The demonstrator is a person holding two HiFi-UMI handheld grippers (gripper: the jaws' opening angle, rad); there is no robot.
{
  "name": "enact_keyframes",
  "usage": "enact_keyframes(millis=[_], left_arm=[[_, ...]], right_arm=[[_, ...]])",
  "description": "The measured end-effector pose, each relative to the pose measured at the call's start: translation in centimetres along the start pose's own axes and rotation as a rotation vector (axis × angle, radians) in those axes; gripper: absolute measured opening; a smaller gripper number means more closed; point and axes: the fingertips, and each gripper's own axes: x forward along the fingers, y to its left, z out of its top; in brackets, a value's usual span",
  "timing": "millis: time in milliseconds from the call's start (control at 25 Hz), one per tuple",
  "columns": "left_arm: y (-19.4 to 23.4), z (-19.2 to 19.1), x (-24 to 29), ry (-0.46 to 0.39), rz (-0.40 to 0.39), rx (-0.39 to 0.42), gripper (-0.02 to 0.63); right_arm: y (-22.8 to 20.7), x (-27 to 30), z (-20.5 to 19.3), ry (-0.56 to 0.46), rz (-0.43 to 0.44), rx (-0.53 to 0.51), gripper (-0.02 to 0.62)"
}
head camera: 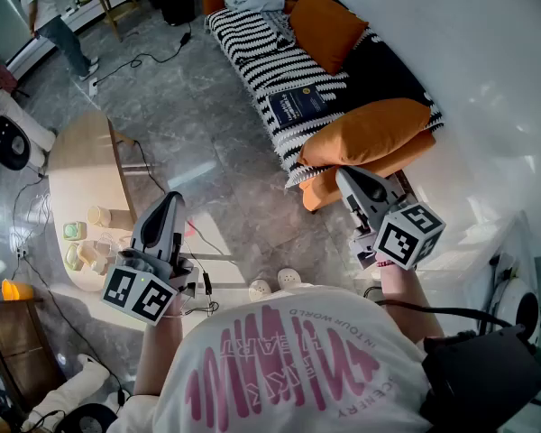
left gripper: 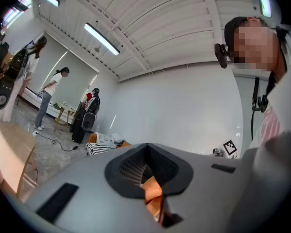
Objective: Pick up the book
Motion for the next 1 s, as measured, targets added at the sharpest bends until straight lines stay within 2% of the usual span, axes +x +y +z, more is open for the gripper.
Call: enact_keyframes(millis=[600, 800, 1000], left_arm=[[1.5, 0.6, -2.6, -0.018, -0.001, 0.015, 0.008], [2.5, -0.1, -3.1, 0.029, -0.021, 0.002, 0.008], [2.4, -0.9, -3.5, 0.05, -0.053, 0.002, 0.008]], right_arm=[[1.5, 0.6, -0.1, -0.04, -0.022, 0.045, 0.011], [2.7, 1.4, -0.4, -0.051, -0.016, 0.047, 0.011], [2.5, 1.7, -0.9, -0.036, -0.048, 0.036, 0.011]])
